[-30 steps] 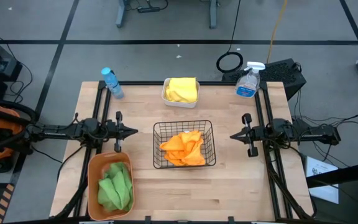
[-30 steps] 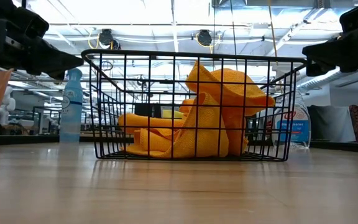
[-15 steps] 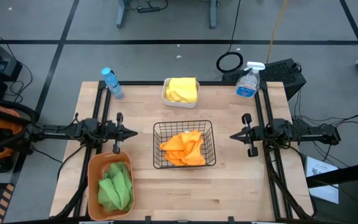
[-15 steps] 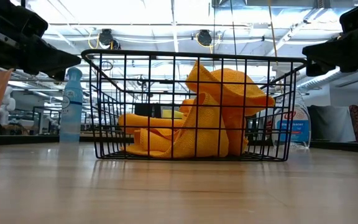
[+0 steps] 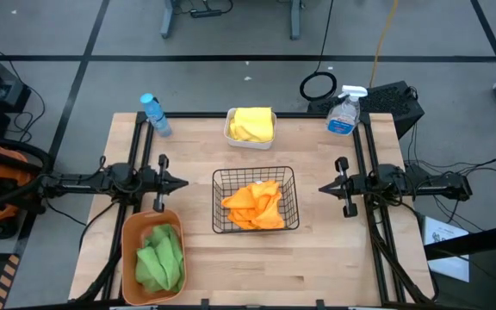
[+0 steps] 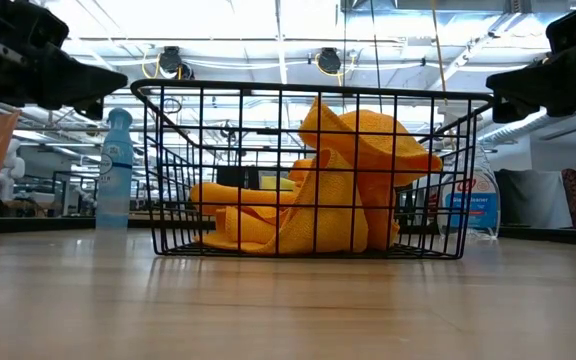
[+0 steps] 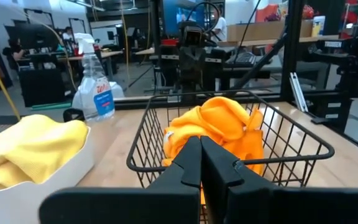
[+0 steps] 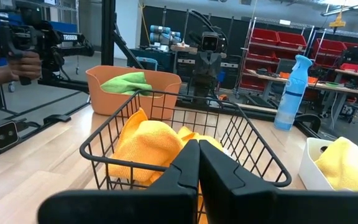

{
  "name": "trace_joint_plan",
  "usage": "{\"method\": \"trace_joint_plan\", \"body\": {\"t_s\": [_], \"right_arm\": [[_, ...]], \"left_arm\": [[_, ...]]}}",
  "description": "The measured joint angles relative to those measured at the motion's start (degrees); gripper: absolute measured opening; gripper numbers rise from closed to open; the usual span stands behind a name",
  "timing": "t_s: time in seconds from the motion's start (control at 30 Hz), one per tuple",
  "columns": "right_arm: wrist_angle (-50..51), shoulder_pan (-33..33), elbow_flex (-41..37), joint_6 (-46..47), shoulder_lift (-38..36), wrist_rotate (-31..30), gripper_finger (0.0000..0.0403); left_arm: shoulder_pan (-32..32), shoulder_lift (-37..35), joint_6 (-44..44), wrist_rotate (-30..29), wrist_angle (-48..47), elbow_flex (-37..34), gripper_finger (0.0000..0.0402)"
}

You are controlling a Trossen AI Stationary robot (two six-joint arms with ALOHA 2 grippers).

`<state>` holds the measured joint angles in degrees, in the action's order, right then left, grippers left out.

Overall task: Sort microfiber towel by color & place in baskets
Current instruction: Return to Home Position

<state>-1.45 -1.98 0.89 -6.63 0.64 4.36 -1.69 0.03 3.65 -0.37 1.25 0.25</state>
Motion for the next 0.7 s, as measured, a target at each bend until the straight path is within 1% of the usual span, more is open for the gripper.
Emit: {"method": "trace_joint_plan", "body": {"t_s": [0.27, 0.57, 0.7], "right_arm": [[0.01, 0.00, 0.00, -0.01, 0.02, -0.01, 0.0000], [0.00, 0.00, 0.00, 0.00, 0.02, -0.02, 0.0000], [0.00, 0.00, 0.00, 0.00, 0.02, -0.02, 0.0000]], "left_arm": [[1.82, 0.00, 0.71, 0.15, -0.22, 0.00, 0.0000], [2.03, 0.00, 0.07, 0.55, -0.46, 0.00, 0.0000], [2.03, 0.00, 0.07, 0.53, -0.36, 0.00, 0.0009]]}}
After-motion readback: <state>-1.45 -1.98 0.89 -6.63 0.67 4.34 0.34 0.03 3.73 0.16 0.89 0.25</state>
